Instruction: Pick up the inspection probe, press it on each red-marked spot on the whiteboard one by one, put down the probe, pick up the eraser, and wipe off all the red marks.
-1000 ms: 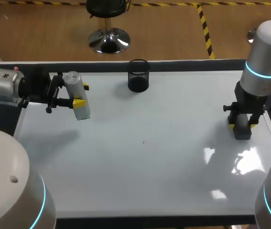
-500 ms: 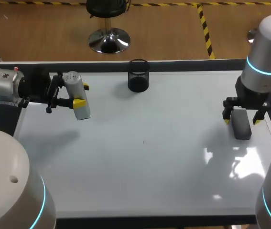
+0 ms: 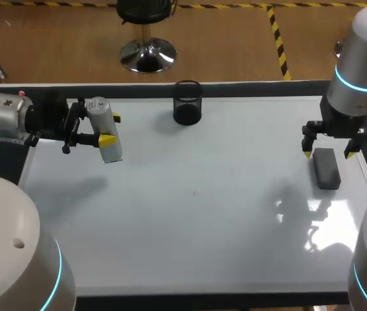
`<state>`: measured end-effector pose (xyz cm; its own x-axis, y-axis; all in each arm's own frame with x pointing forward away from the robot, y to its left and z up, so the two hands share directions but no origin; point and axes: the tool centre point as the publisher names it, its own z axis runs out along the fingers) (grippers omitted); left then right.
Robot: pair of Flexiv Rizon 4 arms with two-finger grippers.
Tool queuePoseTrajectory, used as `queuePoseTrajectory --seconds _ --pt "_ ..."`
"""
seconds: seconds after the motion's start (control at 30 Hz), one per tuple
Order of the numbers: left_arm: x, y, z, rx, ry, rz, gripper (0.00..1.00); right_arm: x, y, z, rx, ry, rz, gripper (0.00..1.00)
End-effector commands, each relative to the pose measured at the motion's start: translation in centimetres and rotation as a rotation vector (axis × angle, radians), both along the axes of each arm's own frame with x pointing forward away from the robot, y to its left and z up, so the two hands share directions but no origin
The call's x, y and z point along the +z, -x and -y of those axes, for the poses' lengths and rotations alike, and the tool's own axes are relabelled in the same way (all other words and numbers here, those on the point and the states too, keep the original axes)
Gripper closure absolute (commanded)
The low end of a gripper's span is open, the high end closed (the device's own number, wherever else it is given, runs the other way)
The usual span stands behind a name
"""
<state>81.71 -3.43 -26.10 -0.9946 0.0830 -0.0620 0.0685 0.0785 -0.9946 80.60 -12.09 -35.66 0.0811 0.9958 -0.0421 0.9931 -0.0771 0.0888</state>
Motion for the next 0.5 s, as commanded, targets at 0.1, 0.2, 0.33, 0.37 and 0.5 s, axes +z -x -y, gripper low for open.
queuePoseTrajectory --seconds 0.1,0.2,0.33,0.37,0.5 --pt "0.06 -0.02 -0.02 -0.001 0.001 0.002 1.0 1.22 0.43 -0.29 0.007 0.008 0.007 0.0" --pt "0.06 -0.02 -0.02 -0.001 0.001 0.002 1.0 1.22 0.43 -0.29 0.007 0.008 0.007 0.0" --pt "0.06 -0.02 -0.02 -0.001 0.001 0.002 1.0 1.22 0.43 -0.29 0.007 0.008 0.007 0.0" --pt "0.06 -0.02 -0.02 -0.001 0.001 0.002 1.0 1.22 0.43 -0.29 0.007 0.008 0.007 0.0" --pt "0.06 -0.02 -0.02 -0.001 0.001 0.002 1.0 1.22 0.43 -0.29 0.007 0.008 0.007 0.0"
